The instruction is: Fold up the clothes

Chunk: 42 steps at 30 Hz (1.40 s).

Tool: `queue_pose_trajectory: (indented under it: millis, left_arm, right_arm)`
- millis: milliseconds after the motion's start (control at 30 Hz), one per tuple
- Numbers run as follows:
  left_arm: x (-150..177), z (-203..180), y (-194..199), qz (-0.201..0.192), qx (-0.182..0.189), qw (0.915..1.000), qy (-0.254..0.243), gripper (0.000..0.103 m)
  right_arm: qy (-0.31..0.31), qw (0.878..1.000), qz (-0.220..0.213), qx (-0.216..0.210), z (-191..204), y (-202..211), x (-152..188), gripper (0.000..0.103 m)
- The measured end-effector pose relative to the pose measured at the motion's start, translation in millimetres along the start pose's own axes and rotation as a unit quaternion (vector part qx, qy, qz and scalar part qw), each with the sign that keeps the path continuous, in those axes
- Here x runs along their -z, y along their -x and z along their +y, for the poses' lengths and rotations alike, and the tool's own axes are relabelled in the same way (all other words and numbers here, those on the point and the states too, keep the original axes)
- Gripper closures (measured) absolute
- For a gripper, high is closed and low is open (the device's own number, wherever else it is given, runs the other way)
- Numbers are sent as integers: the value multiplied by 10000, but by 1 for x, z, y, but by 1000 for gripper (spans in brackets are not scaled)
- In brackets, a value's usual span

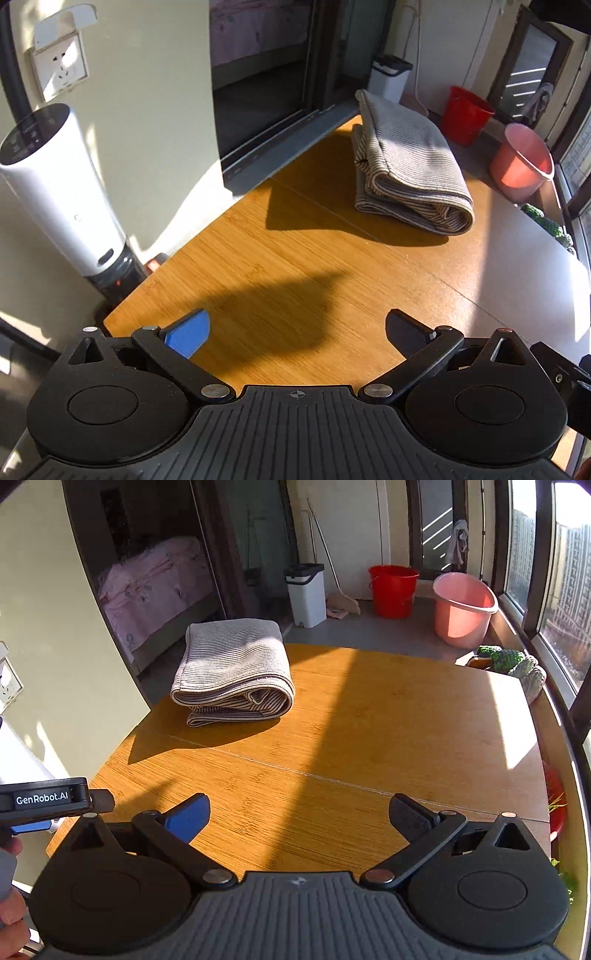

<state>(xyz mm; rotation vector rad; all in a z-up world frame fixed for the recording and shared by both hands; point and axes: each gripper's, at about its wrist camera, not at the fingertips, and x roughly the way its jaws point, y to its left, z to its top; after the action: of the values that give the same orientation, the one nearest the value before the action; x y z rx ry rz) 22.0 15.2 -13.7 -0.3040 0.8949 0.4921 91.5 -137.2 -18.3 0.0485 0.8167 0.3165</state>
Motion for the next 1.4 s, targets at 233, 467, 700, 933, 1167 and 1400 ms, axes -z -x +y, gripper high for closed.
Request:
queue_pose_trajectory:
  millis: [233,467,700,933,1167,1400]
  left_arm:
    - [-10,-22,51,-734,-363,9938,-757,0]
    - [-6,-21,52,-484,-208,9965,-656,0]
    - [7,-20,51,-435,-264,9963,-696,0]
    - [13,-21,49,-323,-163,9971,-663,0]
    - [14,-23,49,-263,-116,9975,-639,0]
    - [14,-25,48,-259,-108,9973,-679,0]
  right_arm:
    - [297,9989,-359,-111,12,20,-25,0]
    - [696,9968,-376,99,25,12,-20,0]
    - [812,9962,-292,101,27,15,-10,0]
    - [619,9980,-107,94,17,14,-5,0]
    - [499,9986,-99,159,8,17,-4,0]
    - [437,9988,-99,186,2,15,-4,0]
